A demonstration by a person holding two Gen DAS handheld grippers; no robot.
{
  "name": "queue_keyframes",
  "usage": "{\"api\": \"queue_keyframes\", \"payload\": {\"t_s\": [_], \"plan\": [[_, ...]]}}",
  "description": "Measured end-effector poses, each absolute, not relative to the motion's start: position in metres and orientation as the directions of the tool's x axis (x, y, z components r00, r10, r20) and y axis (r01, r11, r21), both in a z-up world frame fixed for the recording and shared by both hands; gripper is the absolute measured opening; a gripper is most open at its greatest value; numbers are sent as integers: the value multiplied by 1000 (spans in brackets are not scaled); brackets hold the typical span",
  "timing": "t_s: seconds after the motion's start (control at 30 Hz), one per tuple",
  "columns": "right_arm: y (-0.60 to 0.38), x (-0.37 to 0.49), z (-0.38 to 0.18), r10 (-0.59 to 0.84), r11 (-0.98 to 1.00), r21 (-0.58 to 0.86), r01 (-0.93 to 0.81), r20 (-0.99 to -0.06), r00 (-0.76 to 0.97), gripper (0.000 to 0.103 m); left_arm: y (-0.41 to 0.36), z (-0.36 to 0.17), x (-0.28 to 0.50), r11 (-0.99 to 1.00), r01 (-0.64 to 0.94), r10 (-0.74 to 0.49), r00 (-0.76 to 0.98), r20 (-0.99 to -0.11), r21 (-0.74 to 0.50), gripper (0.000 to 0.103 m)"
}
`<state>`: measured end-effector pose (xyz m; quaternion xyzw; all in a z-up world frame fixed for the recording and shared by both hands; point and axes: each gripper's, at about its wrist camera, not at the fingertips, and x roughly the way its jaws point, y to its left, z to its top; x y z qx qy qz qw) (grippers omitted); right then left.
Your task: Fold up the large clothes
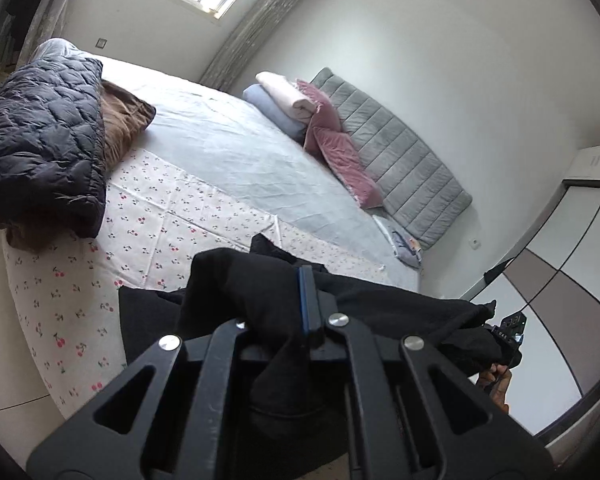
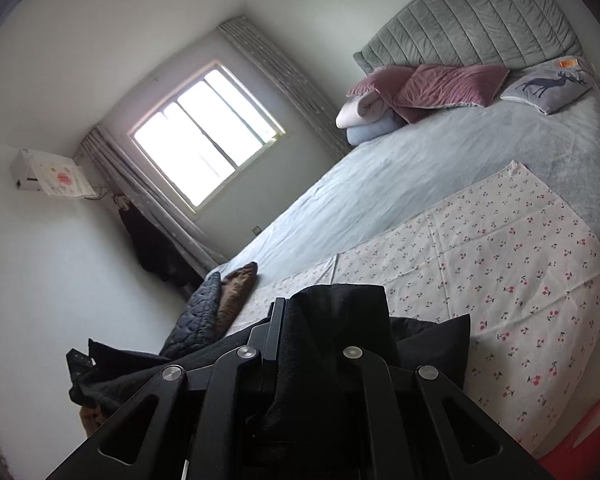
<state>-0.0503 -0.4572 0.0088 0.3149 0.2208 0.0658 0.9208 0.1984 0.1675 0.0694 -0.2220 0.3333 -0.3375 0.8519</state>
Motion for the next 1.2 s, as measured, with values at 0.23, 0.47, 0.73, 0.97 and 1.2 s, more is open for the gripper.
{"api": "queue_keyframes", "payload": {"t_s": [0.23,0.47,0.73,0.97,1.2], "plan": [[-476,39,-53,265,776,611,153,-537,801,20,124,-6,273,805,318,-591,497,-636,-500,10],[-518,58,-105,342,588,773,239,-505,793,48,142,-51,285,819,222,-566,463,-682,-529,42],[-542,32,-85,218,638,719,276,-513,830,70,166,-23,263,840,290,-538,557,-633,-458,77],[-508,66,-89,178,805,526,274,-655,734,71,153,-30,273,896,350,-435,561,-704,-275,83],[-469,130,-104,-5,938,217,272,-774,633,70,113,-49,307,895,416,-374,496,-784,-163,80]]}}
